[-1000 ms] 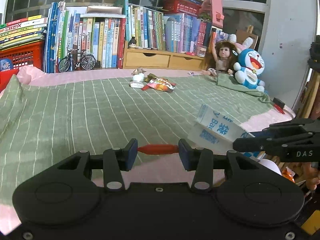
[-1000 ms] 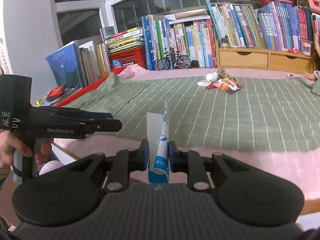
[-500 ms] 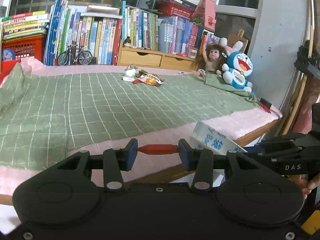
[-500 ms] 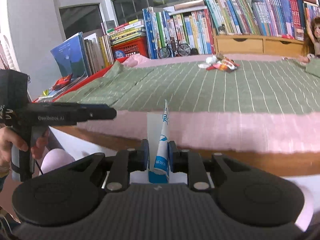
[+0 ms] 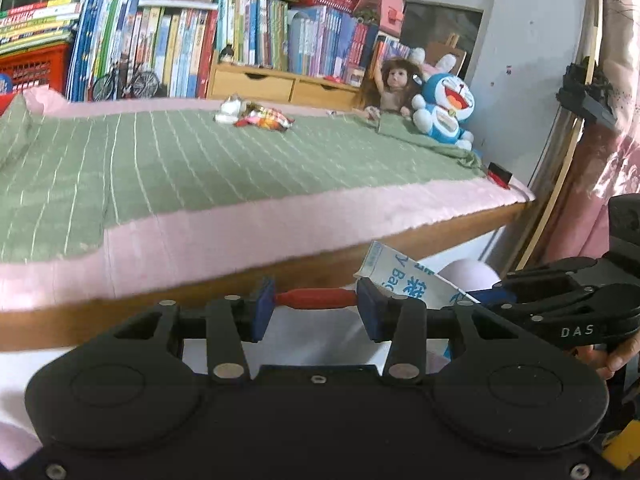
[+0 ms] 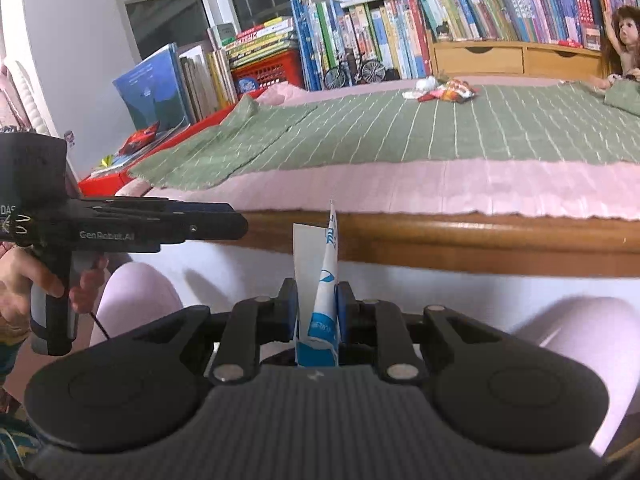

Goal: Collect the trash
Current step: 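Carry the white paper bag and red piece down past the bed edge toward the bin, then open the right gripper then the left over the bin to drop both items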

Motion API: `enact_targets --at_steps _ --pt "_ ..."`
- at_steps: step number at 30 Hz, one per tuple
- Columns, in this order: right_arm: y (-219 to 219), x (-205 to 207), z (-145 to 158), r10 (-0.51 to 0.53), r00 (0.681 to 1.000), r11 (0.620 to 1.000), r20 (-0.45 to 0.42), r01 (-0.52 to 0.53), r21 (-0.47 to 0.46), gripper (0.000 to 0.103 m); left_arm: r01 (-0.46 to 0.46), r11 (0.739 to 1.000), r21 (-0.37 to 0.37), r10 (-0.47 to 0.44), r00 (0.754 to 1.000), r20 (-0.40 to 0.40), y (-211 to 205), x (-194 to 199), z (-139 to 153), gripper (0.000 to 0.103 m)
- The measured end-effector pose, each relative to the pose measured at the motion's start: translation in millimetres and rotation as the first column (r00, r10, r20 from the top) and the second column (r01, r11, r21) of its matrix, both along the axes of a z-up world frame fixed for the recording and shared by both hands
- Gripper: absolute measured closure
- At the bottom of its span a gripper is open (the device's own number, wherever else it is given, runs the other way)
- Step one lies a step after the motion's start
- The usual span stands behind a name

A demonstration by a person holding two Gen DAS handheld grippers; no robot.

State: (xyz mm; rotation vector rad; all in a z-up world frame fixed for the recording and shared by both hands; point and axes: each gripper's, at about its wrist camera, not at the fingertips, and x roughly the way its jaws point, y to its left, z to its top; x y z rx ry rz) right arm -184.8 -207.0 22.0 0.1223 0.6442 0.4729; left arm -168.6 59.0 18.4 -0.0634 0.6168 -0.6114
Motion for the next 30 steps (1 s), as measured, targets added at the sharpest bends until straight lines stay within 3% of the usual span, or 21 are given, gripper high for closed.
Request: enact_targets --at_steps 21,22,26,30 --pt "25 31 -67 0.066 0.971 0.996 -0.232 -0.079 -0.046 0.078 -0.042 0.998 0.038 0.050 0.976 -0.213 11 17 -65 0.061" --pt "26 32 -68 0.070 0.969 0.996 -0.235 -0.083 -0.044 0.075 -0.046 0.998 0.040 0.053 0.975 -0.217 11 18 -67 0.061" --pt "29 39 -71 0.013 0.971 0.996 -0.237 -0.035 -0.087 0.017 -0.055 0.998 0.043 0.063 0.974 -0.219 12 20 -67 0.061" --pt "29 43 -68 -0.022 0.974 0.990 -0.224 -0.010 -0.140 0.011 -0.057 0.997 0.046 0.065 0.974 -0.215 11 21 -65 0.061"
